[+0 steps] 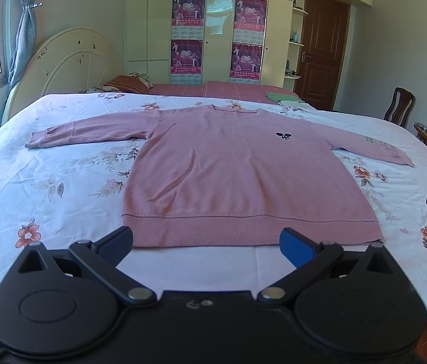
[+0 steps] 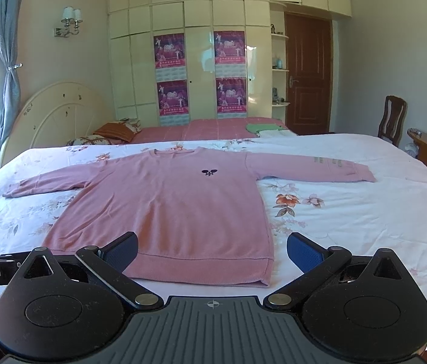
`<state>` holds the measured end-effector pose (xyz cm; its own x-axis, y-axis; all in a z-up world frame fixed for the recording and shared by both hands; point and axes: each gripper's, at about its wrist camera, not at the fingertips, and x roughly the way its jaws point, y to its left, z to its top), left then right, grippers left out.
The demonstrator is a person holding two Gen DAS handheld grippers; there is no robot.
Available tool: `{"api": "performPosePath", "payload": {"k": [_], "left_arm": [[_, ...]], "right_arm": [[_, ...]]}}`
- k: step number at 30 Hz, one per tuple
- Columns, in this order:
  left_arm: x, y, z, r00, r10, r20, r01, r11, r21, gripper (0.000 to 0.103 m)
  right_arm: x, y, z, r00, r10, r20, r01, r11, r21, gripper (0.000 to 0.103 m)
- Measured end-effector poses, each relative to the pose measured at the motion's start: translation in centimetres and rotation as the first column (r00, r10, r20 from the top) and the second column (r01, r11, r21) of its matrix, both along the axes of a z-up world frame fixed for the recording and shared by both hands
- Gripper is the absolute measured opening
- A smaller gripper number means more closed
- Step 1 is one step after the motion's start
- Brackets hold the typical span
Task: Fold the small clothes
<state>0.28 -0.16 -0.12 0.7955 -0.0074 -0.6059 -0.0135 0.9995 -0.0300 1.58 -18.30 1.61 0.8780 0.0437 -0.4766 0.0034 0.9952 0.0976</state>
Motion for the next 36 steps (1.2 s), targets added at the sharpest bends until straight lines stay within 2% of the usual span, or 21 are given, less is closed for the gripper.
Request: {"api": "performPosePath", "payload": {"k": [36], "left_arm": [[0.01,0.09,0.17,1.000,-0.014,0.005,0.014,1.000,0.018,0.103]], "right_arm": [[-0.02,0.12,0.10,1.000,0.000,0.008,0.000,1.000,0.013,0.103]]}}
